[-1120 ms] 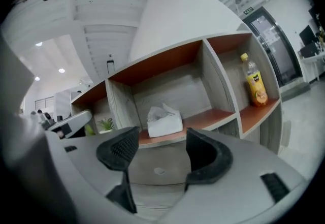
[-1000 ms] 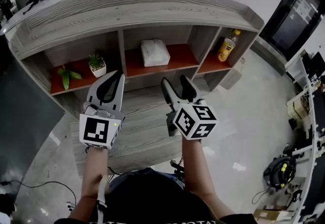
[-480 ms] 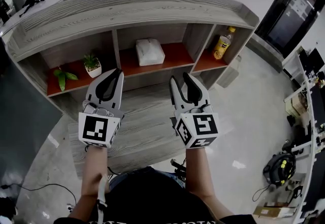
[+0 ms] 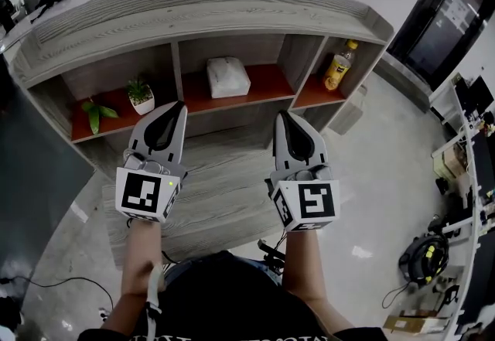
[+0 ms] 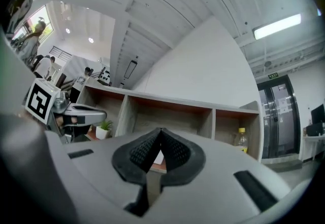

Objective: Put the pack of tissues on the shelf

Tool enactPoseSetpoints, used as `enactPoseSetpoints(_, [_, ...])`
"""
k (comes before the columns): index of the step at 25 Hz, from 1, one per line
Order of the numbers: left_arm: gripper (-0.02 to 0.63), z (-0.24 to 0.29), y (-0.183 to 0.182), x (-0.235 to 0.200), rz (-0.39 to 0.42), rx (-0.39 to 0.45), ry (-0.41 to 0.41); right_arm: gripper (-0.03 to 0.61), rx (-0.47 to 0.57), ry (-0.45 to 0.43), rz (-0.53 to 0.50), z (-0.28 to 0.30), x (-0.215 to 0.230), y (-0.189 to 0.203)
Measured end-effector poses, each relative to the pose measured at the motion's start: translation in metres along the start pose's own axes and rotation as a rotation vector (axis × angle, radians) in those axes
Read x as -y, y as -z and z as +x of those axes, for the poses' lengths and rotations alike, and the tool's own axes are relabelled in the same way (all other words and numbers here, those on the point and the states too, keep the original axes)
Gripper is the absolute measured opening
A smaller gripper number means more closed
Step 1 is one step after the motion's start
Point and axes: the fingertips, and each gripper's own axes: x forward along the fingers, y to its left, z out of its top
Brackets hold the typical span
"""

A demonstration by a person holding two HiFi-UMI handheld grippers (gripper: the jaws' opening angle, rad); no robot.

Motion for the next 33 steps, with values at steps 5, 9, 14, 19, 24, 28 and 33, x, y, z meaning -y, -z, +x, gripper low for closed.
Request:
enactPoseSetpoints(5, [0.011,-0.002,-0.007,0.0,0.016,0.015,-0.006,0.015,0.024,-0.013,-0.053,-0.004,-0.006,-0.009])
enactPoseSetpoints(9, [0.012,-0.004,-0.013,-0.002,0.023,0.025,-0.014,0.015,0.044,0.0,-0.057,-0.008,-0.004,-0.016])
enactPoseSetpoints(14, [0.012,-0.009,-0.016,-0.005,0.022,0.032,-0.019,0.015,0.049,0.006,-0.024,-0.01,0.001,-0.019])
enactPoseSetpoints(19, [0.012,-0.01,-0.021,-0.006,0.027,0.038,-0.017,0.015,0.046,0.009,-0.037,-0.01,-0.002,-0.022])
enactPoseSetpoints(24, [0.011,-0.011,-0.026,-0.005,0.032,0.043,-0.009,0.015,0.047,0.008,-0.044,-0.012,-0.004,-0.024])
enactPoseSetpoints(28, [0.011,-0.009,-0.028,-0.004,0.038,0.049,-0.002,0.015,0.043,0.016,-0.044,-0.013,-0.002,-0.024])
enactPoseSetpoints(33, [0.012,-0.007,-0.029,-0.001,0.037,0.047,0.005,0.015,0.029,0.022,-0.041,-0.013,0.001,-0.024])
